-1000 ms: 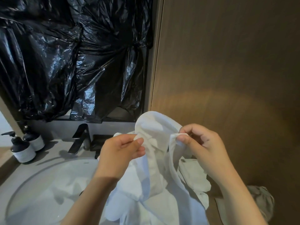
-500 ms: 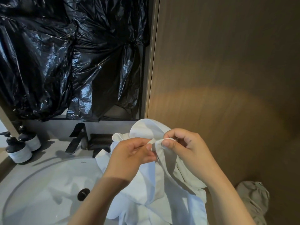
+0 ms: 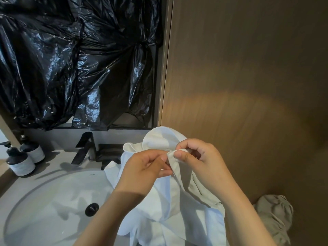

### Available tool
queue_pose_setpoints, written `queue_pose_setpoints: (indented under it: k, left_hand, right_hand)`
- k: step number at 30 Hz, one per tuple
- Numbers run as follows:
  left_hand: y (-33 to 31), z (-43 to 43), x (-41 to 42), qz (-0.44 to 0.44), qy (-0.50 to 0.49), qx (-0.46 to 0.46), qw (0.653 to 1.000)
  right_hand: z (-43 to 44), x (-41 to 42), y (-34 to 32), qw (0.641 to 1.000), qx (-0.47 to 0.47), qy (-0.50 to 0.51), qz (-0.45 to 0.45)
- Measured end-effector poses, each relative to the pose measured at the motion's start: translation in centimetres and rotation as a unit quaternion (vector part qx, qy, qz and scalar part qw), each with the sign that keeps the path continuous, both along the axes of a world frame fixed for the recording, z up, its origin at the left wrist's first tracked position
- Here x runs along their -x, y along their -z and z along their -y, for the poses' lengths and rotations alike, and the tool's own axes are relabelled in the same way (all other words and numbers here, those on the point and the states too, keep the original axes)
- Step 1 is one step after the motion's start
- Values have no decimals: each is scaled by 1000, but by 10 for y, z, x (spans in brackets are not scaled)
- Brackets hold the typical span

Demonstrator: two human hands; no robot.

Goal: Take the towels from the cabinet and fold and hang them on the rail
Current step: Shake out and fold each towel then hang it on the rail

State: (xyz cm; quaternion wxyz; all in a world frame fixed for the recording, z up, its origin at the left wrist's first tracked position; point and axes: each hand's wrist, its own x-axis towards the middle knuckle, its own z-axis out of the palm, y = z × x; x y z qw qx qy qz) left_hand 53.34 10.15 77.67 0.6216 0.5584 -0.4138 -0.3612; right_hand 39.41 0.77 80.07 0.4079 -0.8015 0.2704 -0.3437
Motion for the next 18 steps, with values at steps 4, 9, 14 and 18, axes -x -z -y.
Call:
queue_pose_setpoints:
  k: [4, 9, 14, 18]
  left_hand:
    - [-1, 0, 1, 41, -19, -4, 999]
    - [-4, 1, -1, 139, -42, 5, 989]
    - [-22, 4, -13, 234, -47, 24, 971]
    - [-50, 10, -32, 274, -85, 50, 957]
  right_hand:
    - [-1, -1, 1, 1000, 5, -1, -7]
    - [8, 3, -6, 999, 23, -8, -25]
    - [15, 6, -23, 993, 93, -55, -54]
    - [26, 11, -41, 991, 110, -72, -26]
